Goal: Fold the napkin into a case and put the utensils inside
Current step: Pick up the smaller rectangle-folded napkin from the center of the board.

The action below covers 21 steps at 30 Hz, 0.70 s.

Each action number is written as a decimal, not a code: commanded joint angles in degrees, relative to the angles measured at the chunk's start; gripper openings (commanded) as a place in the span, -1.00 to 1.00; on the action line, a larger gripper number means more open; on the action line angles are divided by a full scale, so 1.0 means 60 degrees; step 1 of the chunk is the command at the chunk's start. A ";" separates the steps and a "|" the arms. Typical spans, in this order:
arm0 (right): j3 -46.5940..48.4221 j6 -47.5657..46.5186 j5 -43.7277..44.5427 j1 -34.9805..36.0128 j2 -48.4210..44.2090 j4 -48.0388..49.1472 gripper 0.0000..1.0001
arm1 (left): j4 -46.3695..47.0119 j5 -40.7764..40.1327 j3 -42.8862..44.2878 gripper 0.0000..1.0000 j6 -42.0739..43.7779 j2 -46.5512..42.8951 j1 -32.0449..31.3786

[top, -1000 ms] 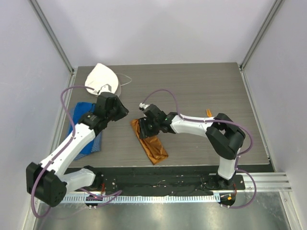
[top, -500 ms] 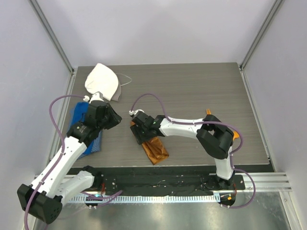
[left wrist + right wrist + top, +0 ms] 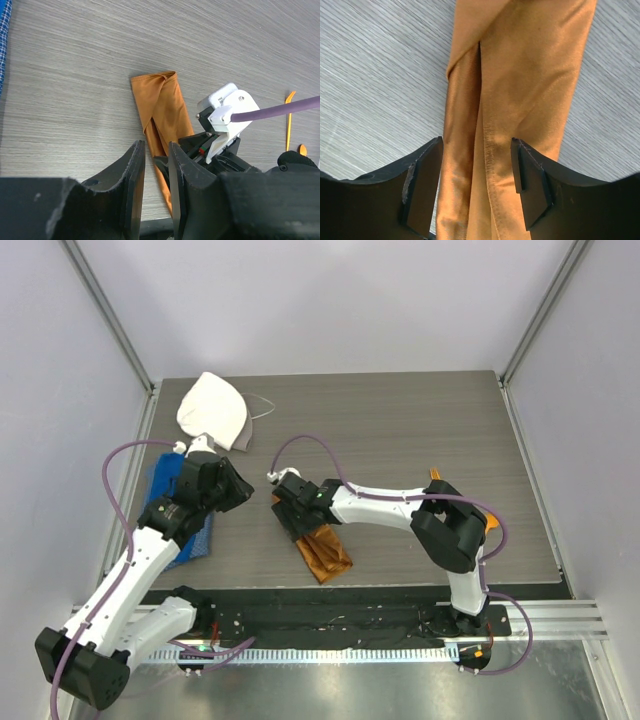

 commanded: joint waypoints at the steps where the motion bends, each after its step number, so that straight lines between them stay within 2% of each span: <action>1: 0.0455 -0.0226 0.0193 0.0066 -0.0036 -0.0136 0.29 | -0.0019 0.0139 0.0057 -0.42 -0.0021 -0.0175 0.0062; 15: 0.0499 -0.0050 -0.0013 0.0285 0.0491 0.0040 0.32 | -0.0165 0.0183 0.0203 -0.43 -0.0006 -0.0278 0.0150; 19: 0.0558 -0.0036 0.0133 0.0344 0.0595 0.0025 0.27 | -0.0253 0.0139 0.0218 -0.42 0.0038 -0.0322 0.0165; 21: 0.0733 -0.0006 0.0324 0.0475 0.0653 -0.0048 0.15 | -0.0268 0.0139 0.0218 -0.43 0.0038 -0.0337 0.0179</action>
